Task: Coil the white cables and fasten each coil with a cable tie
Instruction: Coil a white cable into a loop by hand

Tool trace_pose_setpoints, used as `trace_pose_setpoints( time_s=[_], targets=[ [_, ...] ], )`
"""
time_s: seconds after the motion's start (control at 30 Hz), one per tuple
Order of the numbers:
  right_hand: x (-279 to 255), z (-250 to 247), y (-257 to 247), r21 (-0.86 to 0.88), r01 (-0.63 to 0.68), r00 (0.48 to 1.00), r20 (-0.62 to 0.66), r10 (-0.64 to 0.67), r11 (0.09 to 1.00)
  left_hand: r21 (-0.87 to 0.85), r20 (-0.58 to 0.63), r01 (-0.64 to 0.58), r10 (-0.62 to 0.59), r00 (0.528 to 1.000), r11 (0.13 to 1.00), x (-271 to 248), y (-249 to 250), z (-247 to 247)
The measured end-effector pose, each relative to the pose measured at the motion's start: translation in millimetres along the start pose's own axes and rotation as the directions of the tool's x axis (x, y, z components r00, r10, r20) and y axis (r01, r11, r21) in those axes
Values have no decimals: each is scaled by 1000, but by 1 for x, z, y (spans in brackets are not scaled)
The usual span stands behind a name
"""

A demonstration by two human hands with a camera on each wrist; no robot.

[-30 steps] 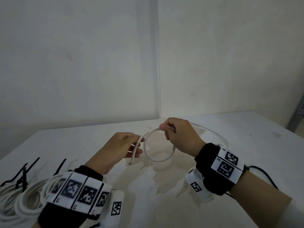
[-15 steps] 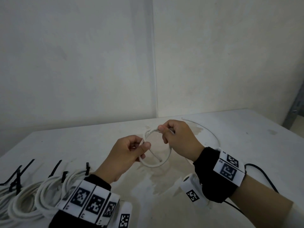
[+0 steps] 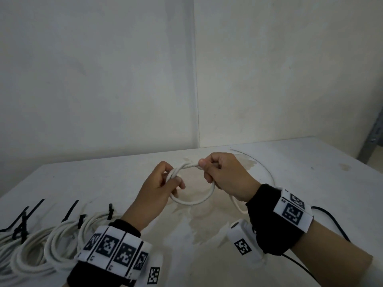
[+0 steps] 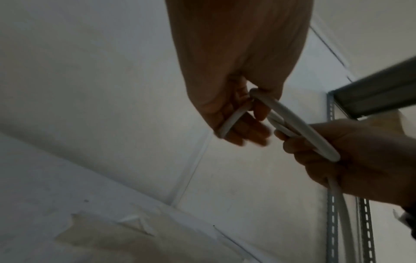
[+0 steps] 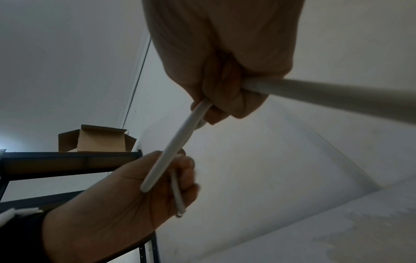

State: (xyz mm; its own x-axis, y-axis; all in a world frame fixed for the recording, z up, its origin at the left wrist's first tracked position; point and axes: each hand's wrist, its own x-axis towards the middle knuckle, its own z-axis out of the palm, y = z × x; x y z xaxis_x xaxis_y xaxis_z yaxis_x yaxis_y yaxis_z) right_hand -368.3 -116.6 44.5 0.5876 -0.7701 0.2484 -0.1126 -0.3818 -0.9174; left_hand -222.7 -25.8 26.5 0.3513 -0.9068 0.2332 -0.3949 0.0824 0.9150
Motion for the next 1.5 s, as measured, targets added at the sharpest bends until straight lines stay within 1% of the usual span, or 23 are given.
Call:
trace_pose_setpoints(
  time_s=[0.13,0.27,0.33,0.4,0.43,0.5,0.57,0.7,0.8,0.93,1.03,1.13,1.23,1.3,1.33,1.43,1.5],
  targets=[
    [1,-7,5,-13,-11,1000,-22,11,1000,39,97,14,-18,995,999,0,0,-4],
    [0,-8,14,10,-26,999,-42,26,1000,98,224,112,-132,966,989,2,1,-9],
    [0,-6,16,9,-20,998,-55,21,1000,64,271,140,-152,950,988,1,2,-12],
    [1,-5,17,17,-13,997,-70,14,1000,-67,294,187,-160,942,980,0,5,-11],
    [2,-5,17,25,-7,997,-79,9,1000,-165,287,218,-165,944,962,-1,7,-10],
    [5,-5,15,35,9,995,-98,-5,999,-366,255,269,-183,950,891,-2,11,-6],
    [7,-5,13,44,18,994,-109,-13,999,-475,242,286,-189,952,832,-2,14,-2],
    [9,-6,15,74,14,995,-100,-7,997,-479,241,301,-206,948,825,1,17,0],
    [7,-7,16,122,-9,998,-62,17,993,-482,201,291,-219,955,827,3,15,4],
    [5,-6,13,222,-51,999,4,51,974,-421,100,240,-218,971,875,5,12,6],
    [4,-8,13,240,-64,998,36,57,969,-348,66,195,-184,981,917,6,11,7],
    [3,-10,13,204,-64,997,58,53,977,-235,9,137,-138,990,962,6,9,7],
    [4,-9,13,194,-40,998,61,29,980,-218,-24,112,-120,992,970,7,8,7],
    [4,-9,16,157,-13,998,56,4,988,-258,-52,100,-117,992,961,10,8,6],
    [4,-9,20,112,-4,998,57,-3,994,-297,-79,91,-119,990,951,12,8,3],
    [3,-17,39,-90,21,998,57,-16,996,-445,-165,62,-150,975,894,19,9,-18],
    [3,-29,53,-233,52,999,4,-52,971,-477,-203,48,-163,965,877,20,7,-33]
  ],
)
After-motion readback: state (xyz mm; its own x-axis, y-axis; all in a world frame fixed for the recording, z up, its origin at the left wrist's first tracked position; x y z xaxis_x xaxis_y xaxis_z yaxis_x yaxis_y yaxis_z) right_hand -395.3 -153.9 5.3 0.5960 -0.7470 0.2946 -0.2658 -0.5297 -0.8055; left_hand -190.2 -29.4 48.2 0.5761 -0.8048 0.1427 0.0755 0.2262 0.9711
